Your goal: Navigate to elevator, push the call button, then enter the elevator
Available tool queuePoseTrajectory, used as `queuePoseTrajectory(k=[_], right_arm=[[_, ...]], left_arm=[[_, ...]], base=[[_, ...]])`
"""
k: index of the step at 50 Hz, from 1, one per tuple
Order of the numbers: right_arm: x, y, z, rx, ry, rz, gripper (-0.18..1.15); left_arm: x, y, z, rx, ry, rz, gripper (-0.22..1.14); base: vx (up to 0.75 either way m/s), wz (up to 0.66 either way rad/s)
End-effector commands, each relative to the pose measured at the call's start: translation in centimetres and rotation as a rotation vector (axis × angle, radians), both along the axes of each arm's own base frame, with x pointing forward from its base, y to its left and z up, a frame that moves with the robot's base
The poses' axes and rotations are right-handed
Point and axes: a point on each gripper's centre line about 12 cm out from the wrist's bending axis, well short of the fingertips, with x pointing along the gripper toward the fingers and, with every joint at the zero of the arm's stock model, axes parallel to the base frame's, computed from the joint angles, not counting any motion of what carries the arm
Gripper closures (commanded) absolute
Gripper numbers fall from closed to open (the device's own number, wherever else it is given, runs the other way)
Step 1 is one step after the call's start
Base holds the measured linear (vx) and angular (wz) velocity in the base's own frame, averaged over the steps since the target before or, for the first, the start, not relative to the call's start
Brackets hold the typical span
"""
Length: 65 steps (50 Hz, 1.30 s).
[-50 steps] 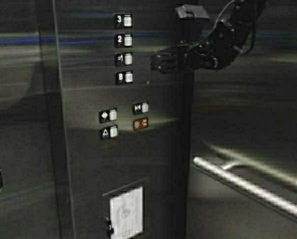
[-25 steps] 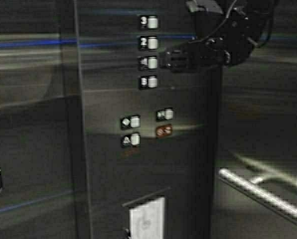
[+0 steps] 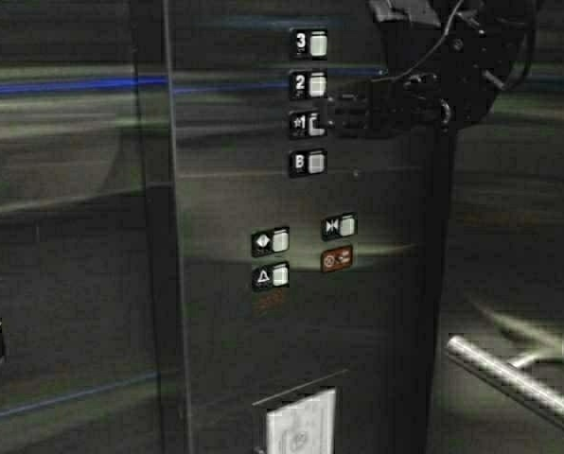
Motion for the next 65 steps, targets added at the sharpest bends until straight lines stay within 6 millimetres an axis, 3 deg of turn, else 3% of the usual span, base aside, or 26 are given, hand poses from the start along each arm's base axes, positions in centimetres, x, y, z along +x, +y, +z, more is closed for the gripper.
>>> queuePoseTrajectory(k=[1, 23, 36, 50, 65], right_arm=[[0.3, 0.1, 1.9, 0.021, -0.05, -0.001, 0.91], [1.8, 0.7, 0.3, 0.013, -0.042, -0.005, 0.91], [2.5, 0.6, 1.1, 0.024, -0.066, -0.012, 0.91], [-2.5, -1.6, 1.9, 0.031, -0.039, -0.022, 0.91], [-4.5, -2.5, 4.5, 0.03, -0.048, -0.029, 0.91]], left_arm=[[0.2, 0.0, 0.6, -0.003, -0.017, 0.0, 0.89], [0.2, 0.0, 0.6, -0.003, -0.018, 0.0, 0.89], [0.2, -0.1, 0.6, -0.001, -0.017, -0.001, 0.89], [0.0, 0.0, 0.7, -0.01, -0.025, 0.0, 0.89], [0.0, 0.0, 0.8, -0.034, -0.022, -0.001, 0.89]], base=[[0.02, 0.02], [0.0, 0.0], [0.0, -0.01], [0.0, 0.0], [-0.01, -0.01]])
